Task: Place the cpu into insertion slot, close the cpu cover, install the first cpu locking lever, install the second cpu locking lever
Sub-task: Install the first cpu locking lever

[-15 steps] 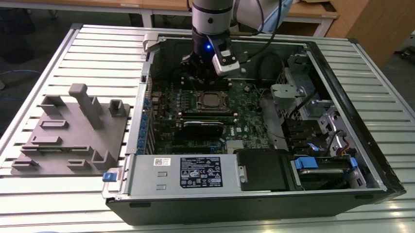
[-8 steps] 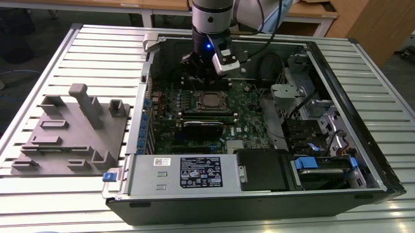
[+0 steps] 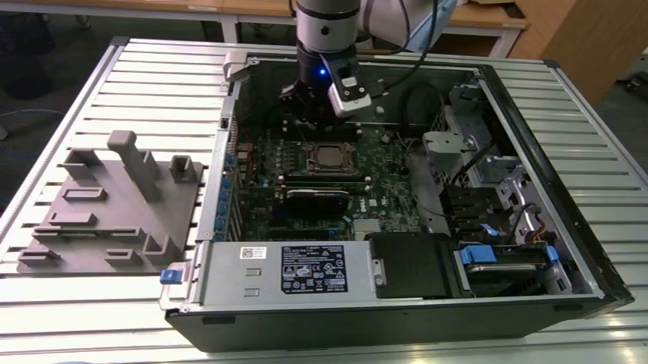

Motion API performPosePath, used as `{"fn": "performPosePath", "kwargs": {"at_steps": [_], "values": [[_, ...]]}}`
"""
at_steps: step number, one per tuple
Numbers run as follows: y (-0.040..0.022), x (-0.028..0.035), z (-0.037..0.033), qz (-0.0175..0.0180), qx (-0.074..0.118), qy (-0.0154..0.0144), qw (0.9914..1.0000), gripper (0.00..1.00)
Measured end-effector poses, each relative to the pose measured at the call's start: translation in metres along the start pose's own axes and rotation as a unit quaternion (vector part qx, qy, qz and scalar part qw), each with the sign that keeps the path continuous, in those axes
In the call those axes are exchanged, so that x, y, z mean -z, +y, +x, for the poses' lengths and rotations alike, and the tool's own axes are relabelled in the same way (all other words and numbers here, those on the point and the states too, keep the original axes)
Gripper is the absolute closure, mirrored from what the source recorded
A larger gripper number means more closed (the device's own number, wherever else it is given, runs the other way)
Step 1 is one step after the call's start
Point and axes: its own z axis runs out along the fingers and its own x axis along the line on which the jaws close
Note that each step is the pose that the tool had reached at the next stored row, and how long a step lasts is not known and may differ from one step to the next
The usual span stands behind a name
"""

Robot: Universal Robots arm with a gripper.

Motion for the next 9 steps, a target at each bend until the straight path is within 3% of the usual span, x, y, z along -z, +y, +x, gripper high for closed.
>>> {"fn": "performPosePath", "kwargs": {"at_steps": [9], "values": [[-0.0016,0.0002,0.0112,-0.0002,0.000,-0.0016,1.00000,0.90]]}}
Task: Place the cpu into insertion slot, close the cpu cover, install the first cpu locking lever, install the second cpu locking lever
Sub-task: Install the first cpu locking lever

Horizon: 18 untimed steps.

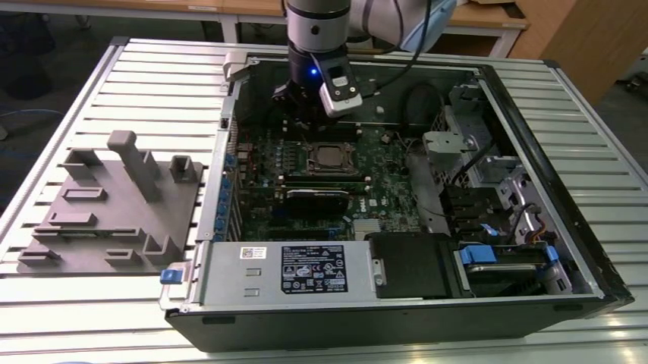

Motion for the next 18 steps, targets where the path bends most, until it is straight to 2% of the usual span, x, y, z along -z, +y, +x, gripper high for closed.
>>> {"fn": "performPosePath", "kwargs": {"at_steps": [9,18], "values": [[-0.0015,0.0002,0.0103,-0.0003,0.000,-0.0017,1.00000,0.90],[-0.0017,0.0011,0.0111,-0.0006,0.000,-0.0018,1.00000,0.90]]}}
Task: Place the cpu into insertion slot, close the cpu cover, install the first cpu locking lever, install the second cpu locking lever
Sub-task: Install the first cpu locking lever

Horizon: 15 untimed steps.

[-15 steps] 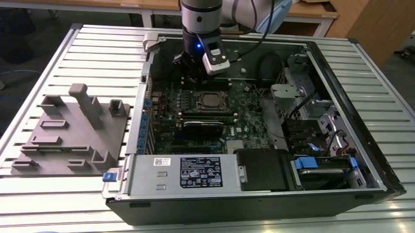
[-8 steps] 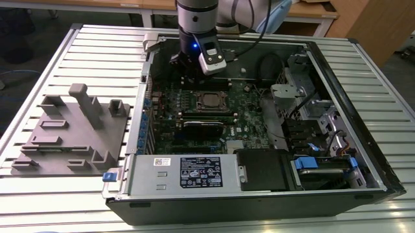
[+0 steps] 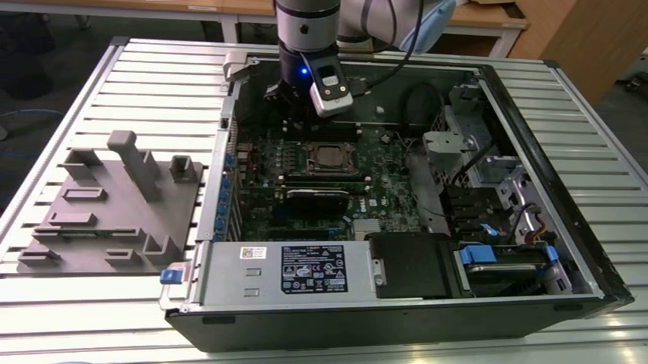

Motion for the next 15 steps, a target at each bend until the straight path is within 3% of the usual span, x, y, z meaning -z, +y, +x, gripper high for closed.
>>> {"fn": "performPosePath", "kwargs": {"at_steps": [7,15], "values": [[0.0001,0.0061,-0.0002,-0.0001,0.000,-0.0001,1.00000,0.90],[0.0001,0.0071,0.0000,0.0000,0.000,0.0000,1.00000,0.90]]}}
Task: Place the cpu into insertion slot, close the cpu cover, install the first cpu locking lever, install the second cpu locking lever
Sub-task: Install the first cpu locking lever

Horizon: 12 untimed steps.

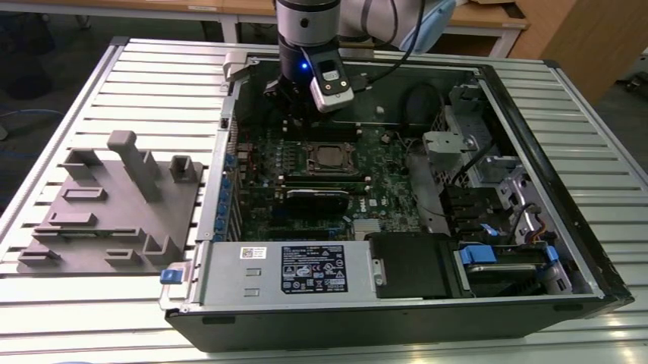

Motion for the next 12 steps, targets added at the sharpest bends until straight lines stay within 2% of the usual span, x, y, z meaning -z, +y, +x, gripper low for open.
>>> {"fn": "performPosePath", "kwargs": {"at_steps": [12], "values": [[-0.0006,0.0001,0.0044,-0.0001,0.000,-0.0002,1.00000,0.90]]}}
